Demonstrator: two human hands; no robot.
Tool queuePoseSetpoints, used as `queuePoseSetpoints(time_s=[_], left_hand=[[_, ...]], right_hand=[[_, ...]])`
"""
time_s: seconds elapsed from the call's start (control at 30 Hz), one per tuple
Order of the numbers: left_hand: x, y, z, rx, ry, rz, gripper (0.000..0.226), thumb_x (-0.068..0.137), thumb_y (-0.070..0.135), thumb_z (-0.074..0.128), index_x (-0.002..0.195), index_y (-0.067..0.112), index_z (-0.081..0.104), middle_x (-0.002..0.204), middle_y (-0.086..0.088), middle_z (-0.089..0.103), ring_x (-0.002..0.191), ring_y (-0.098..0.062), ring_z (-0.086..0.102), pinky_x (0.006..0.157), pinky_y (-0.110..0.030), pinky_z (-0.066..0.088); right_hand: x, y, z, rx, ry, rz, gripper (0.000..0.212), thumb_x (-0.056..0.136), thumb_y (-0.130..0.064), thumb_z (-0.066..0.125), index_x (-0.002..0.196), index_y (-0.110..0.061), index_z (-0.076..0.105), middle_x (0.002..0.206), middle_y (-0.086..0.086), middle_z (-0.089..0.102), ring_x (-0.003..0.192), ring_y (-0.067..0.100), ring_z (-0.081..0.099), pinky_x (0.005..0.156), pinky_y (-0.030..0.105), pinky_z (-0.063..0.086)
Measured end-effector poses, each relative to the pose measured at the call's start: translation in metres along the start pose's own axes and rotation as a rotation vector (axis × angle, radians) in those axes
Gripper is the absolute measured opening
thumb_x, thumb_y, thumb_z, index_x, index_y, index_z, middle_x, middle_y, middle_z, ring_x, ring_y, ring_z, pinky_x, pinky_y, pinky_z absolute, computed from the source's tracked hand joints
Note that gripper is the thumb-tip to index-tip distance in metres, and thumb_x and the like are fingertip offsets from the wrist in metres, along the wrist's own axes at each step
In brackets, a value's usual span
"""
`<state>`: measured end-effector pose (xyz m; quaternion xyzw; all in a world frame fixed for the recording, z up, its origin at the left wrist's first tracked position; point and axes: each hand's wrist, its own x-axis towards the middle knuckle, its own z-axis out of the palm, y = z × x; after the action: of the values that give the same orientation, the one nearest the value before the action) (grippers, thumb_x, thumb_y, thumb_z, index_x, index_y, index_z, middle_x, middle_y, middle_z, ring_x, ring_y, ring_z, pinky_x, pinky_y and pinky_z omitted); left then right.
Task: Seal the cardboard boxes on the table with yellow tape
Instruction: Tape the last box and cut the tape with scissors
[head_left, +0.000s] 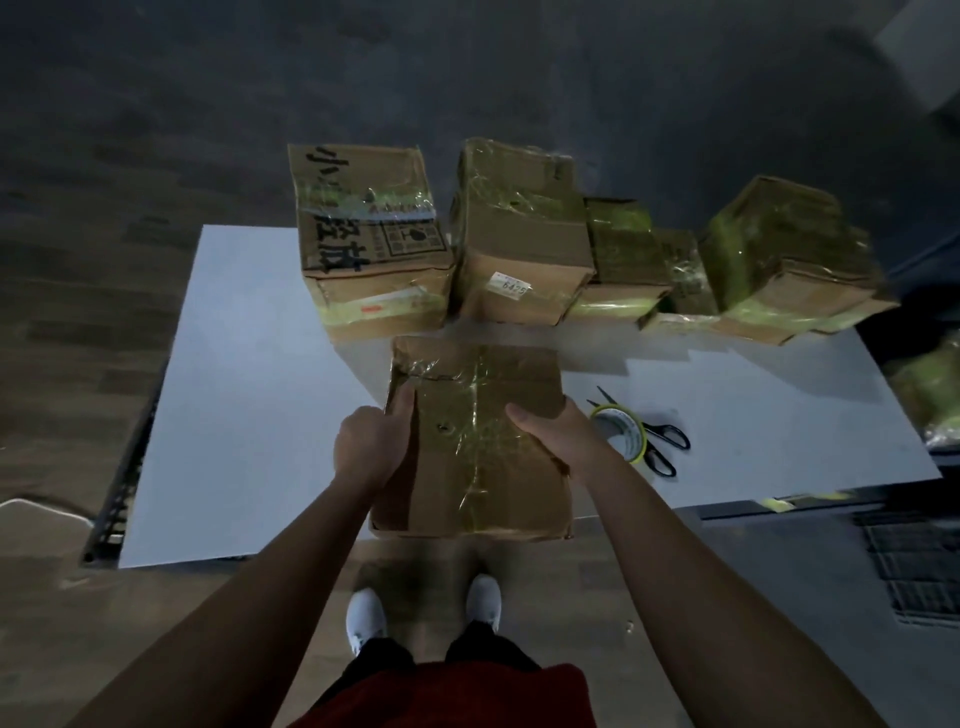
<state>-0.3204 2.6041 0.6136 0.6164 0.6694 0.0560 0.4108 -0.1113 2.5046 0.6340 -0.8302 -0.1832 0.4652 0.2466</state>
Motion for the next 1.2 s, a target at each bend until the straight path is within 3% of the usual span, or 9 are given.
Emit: queuePoseSetpoints(time_s=[0.17,0.27,0.47,0.53,0.67,0.8,0.97,1.1,1.2], left_hand=[[-0.003,0.000,-0.014,0.125,0.118,0.026,0.073,0.092,0.066,0.033,0.084,0.000,0.064,0.089,-0.019,0.066,0.082,-0.036,0.061,0.072,-0.039,0.049],[-0.007,-0.009,-0.030,0.085,0.156,-0.076,0.072,0.093,0.063,0.036,0.093,-0.003,0.064,0.099,-0.024,0.065,0.094,-0.039,0.061,0.075,-0.038,0.045],[-0.027,-0.056,-0.062,-0.182,0.174,-0.280,0.080,0.056,0.077,0.060,0.085,0.003,0.069,0.084,-0.013,0.071,0.083,-0.028,0.068,0.074,-0.036,0.056],[-0.035,-0.073,-0.071,-0.184,0.195,-0.324,0.069,0.066,0.072,0.066,0.081,0.005,0.069,0.081,-0.011,0.070,0.080,-0.026,0.066,0.074,-0.037,0.055],[-0.033,-0.097,-0.092,-0.199,0.290,-0.379,0.061,0.078,0.062,0.065,0.079,0.001,0.060,0.083,-0.011,0.063,0.085,-0.030,0.062,0.073,-0.036,0.047],[-0.015,-0.114,-0.116,-0.218,0.339,-0.329,0.055,0.084,0.053,0.065,0.108,0.004,0.064,0.101,-0.015,0.066,0.099,-0.033,0.062,0.078,-0.034,0.042],[0.014,-0.135,-0.142,-0.260,0.380,-0.333,0.056,0.085,0.053,0.063,0.117,0.007,0.064,0.108,-0.016,0.069,0.099,-0.032,0.062,0.078,-0.032,0.042],[0.042,-0.137,-0.164,-0.354,0.396,-0.421,0.063,0.084,0.059,0.060,0.120,0.007,0.061,0.116,-0.019,0.064,0.106,-0.036,0.060,0.088,-0.038,0.045],[0.065,-0.134,-0.187,-0.403,0.393,-0.452,0.067,0.087,0.058,0.057,0.124,0.002,0.058,0.122,-0.023,0.061,0.112,-0.039,0.058,0.090,-0.039,0.044]], right_hand=[[-0.010,-0.033,-0.006,-0.251,-0.130,-0.020,0.099,0.072,-0.072,0.063,0.131,0.005,0.046,0.108,0.013,0.062,0.092,0.025,0.060,0.080,0.039,0.052],[-0.017,-0.053,0.002,-0.363,-0.207,-0.111,0.085,0.083,-0.061,0.060,0.128,0.010,0.048,0.126,0.023,0.058,0.101,0.033,0.062,0.074,0.037,0.053],[-0.012,-0.078,0.057,-0.587,-0.308,-0.303,0.069,0.074,-0.074,0.061,0.078,-0.005,0.060,0.082,0.010,0.065,0.075,0.024,0.065,0.067,0.033,0.057],[-0.017,-0.086,0.075,-0.673,-0.312,-0.380,0.065,0.077,-0.073,0.058,0.069,-0.008,0.056,0.073,0.007,0.061,0.079,0.025,0.065,0.068,0.030,0.048],[-0.025,-0.107,0.110,-0.695,-0.355,-0.470,0.074,0.085,-0.068,0.052,0.089,0.005,0.066,0.093,0.019,0.069,0.091,0.031,0.066,0.069,0.031,0.044],[-0.021,-0.131,0.139,-0.761,-0.402,-0.460,0.068,0.089,-0.069,0.042,0.061,-0.007,0.047,0.068,0.009,0.054,0.082,0.028,0.062,0.067,0.026,0.037],[-0.011,-0.165,0.177,-0.723,-0.407,-0.397,0.085,0.089,-0.069,0.041,0.125,0.008,0.053,0.132,0.020,0.057,0.114,0.031,0.059,0.080,0.025,0.039],[-0.013,-0.180,0.206,-0.599,-0.270,-0.444,0.071,0.094,-0.060,0.042,0.133,-0.001,0.045,0.132,0.016,0.055,0.119,0.031,0.054,0.092,0.033,0.043],[-0.021,-0.182,0.221,-0.581,-0.126,-0.588,0.049,0.096,-0.048,0.044,0.123,-0.007,0.049,0.119,0.012,0.061,0.109,0.031,0.058,0.086,0.033,0.044]])
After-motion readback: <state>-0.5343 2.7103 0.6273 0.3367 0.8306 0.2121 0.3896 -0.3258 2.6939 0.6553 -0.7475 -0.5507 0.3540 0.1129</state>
